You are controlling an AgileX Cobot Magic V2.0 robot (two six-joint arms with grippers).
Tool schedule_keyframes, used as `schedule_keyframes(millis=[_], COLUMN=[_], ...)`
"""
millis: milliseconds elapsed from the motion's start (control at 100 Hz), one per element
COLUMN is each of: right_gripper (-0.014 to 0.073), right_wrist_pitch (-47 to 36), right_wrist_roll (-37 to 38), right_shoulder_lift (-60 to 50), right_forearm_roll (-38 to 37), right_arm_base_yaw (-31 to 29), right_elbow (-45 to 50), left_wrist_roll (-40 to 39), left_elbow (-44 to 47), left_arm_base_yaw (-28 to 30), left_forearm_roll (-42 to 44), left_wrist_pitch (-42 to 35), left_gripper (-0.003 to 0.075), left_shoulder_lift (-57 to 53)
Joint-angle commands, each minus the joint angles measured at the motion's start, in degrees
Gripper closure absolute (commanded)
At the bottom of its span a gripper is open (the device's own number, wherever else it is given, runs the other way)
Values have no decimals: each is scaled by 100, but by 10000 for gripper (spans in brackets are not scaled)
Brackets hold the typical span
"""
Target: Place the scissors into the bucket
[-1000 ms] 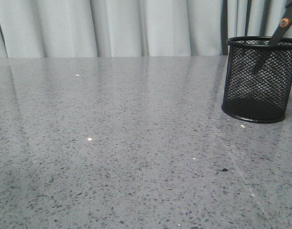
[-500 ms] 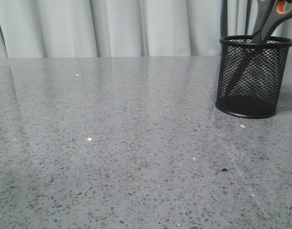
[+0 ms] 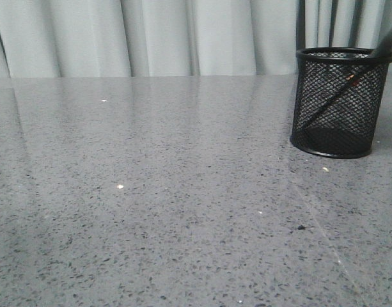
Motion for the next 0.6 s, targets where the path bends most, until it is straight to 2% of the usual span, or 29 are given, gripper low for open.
schedule_keyframes(millis=[0, 50, 100, 150, 220, 400, 590], right_gripper=[207, 264, 365, 509, 666, 638, 639], right_wrist_pitch=[-294, -262, -255, -189, -178, -626, -2338], right_wrist_roll=[-9, -9, -9, -9, -22, -84, -340], right_shoulder_lift=[-209, -277, -401, -568, -900, -2294, -4343], right_forearm_roll=[44, 57, 57, 57, 57, 45, 36], right_arm_base_yaw=[-12, -12, -12, -12, -12, -12, -12], right_elbow=[-419, -496, -508, -508, -359, 981, 3419], left_wrist_roll=[-120, -277, -366, -366, -366, -366, -366], left_elbow=[14, 216, 445, 721, 1135, 2151, 2732], left_arm_base_yaw=[-1, -1, -1, -1, -1, -1, -1], left_forearm_roll=[-112, -112, -112, -112, -142, -834, -935], left_wrist_pitch=[-997, -1376, -1827, -2304, -2923, -3854, -4108], left_gripper=[740, 740, 740, 740, 740, 740, 740], left_shoulder_lift=[41, 41, 28, 2, 2, 2, 2])
